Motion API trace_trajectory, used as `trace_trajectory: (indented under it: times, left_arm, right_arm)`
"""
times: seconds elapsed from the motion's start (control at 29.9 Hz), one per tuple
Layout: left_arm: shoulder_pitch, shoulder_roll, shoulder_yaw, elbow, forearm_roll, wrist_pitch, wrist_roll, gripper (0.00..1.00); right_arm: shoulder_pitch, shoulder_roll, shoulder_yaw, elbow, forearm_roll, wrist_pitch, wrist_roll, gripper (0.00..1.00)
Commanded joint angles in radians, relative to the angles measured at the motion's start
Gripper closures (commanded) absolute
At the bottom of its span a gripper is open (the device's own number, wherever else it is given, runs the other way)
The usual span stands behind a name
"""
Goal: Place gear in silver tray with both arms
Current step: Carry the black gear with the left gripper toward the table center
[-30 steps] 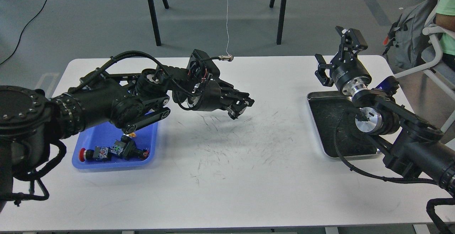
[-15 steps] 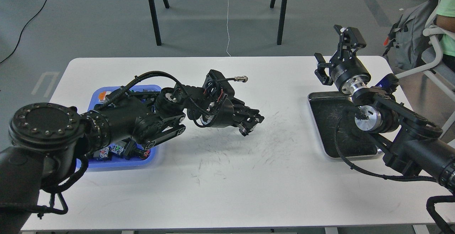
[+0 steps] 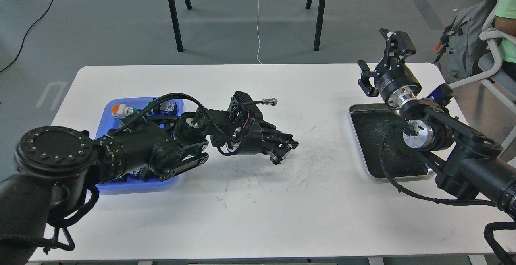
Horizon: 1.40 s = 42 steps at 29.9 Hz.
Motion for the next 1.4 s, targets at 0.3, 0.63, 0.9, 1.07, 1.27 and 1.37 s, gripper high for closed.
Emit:
trace_trajectory:
  times: [0.3, 0.63, 0.9, 1.07, 1.27, 1.37]
  left_arm:
    - [0.02, 0.0, -0.004, -0.101, 0.017, 0.01, 0.0, 0.87]
    - [0.042, 0.0, -0.004, -0.1, 0.016, 0.01, 0.0, 0.84]
    - [0.042, 0.0, -0.007, -0.106, 0.005, 0.005, 0.0, 0.74]
    - [0.042, 0.0, -0.009, -0.107, 0.0, 0.002, 0.0, 0.67]
    - [0.042, 0.0, -0.01, -0.11, -0.003, 0.001, 0.0, 0.6]
    - [0.043, 0.0, -0.013, -0.11, -0.009, 0.001, 0.0, 0.56]
  right_arm:
    - [-0.005, 0.0, -0.001, 0.0, 0.0, 0.0, 0.0, 0.01]
    - [0.0, 0.002, -0.028, 0.001, 0.0, 0.0, 0.0, 0.01]
    - [0.0, 0.0, -0.029, 0.001, 0.0, 0.0, 0.0, 0.01]
    - [0.0, 0.002, -0.029, 0.001, 0.0, 0.0, 0.0, 0.01]
    - [0.0, 0.0, -0.029, 0.004, 0.0, 0.0, 0.0, 0.01]
    - [0.0, 0.0, -0.029, 0.005, 0.0, 0.0, 0.0, 0.01]
